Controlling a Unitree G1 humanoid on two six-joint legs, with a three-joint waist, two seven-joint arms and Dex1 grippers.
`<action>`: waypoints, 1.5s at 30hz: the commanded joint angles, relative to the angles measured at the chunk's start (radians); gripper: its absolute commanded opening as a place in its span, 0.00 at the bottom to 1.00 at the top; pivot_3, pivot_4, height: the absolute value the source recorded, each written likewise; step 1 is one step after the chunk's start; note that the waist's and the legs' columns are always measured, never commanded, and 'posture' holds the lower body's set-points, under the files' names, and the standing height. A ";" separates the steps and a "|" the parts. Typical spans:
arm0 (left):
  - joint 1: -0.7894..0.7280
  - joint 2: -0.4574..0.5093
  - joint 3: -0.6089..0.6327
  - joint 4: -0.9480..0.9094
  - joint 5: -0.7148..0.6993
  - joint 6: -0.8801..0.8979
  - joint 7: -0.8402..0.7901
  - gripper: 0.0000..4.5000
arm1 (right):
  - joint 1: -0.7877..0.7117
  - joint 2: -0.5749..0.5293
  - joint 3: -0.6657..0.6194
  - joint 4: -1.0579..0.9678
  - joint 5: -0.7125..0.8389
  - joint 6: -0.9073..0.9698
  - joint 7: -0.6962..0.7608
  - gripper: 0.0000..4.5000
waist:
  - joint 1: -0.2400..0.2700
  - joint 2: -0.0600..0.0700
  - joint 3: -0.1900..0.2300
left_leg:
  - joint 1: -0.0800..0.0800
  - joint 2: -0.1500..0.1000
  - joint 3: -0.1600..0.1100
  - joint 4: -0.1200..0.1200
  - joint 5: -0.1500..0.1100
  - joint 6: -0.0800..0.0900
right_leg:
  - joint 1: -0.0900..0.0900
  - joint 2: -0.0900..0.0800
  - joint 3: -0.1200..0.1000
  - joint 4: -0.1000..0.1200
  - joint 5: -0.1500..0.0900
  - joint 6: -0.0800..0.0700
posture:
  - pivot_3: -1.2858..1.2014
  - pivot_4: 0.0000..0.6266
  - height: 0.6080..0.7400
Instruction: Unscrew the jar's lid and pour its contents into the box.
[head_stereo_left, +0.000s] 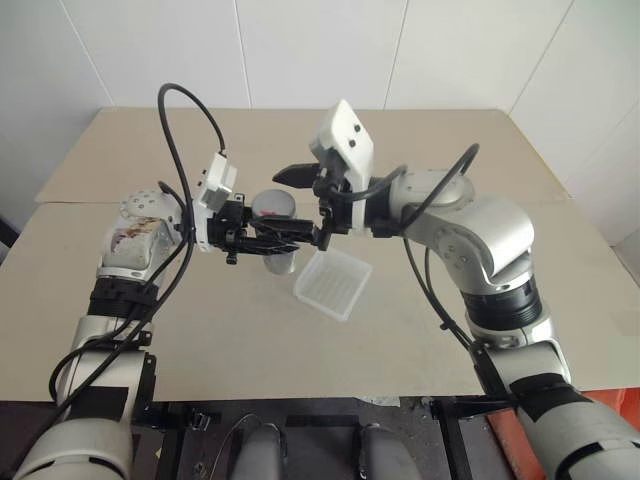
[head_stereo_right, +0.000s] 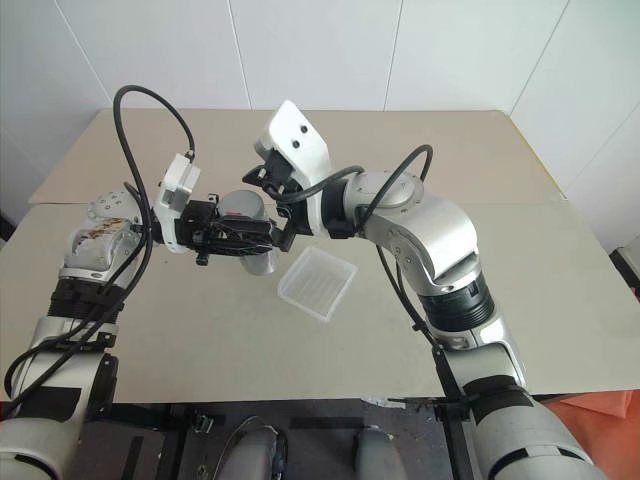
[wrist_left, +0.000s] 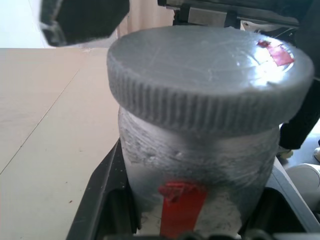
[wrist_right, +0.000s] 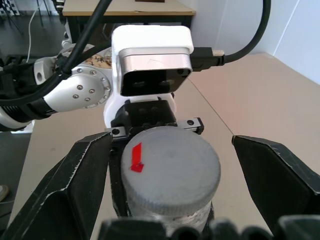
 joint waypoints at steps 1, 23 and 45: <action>-0.022 0.006 0.015 -0.017 -0.007 -0.016 -0.003 0.43 | -0.033 0.012 -0.006 -0.013 -0.002 -0.001 0.001 0.99 | 0.000 0.000 0.000 | 0.000 0.000 0.000 0.000 0.000 0.000 | 0.000 0.000 0.000 0.000 0.000 0.000 | 0.52 0.24 1.00; -0.024 0.010 0.018 -0.008 0.002 -0.025 -0.006 0.43 | -0.044 0.025 -0.011 0.020 -0.009 0.005 0.031 0.17 | -0.001 0.000 0.000 | 0.000 0.000 0.000 0.000 0.000 0.000 | 0.000 0.000 0.000 0.000 0.000 0.000 | 0.52 0.24 1.00; -0.011 0.018 0.025 -0.029 0.002 -0.021 -0.003 0.43 | -0.037 0.018 -0.069 -0.023 0.044 0.018 0.033 0.83 | -0.001 0.000 0.000 | 0.000 0.000 0.000 0.000 0.000 0.000 | 0.000 0.000 0.000 0.000 0.000 0.000 | 0.52 0.24 1.00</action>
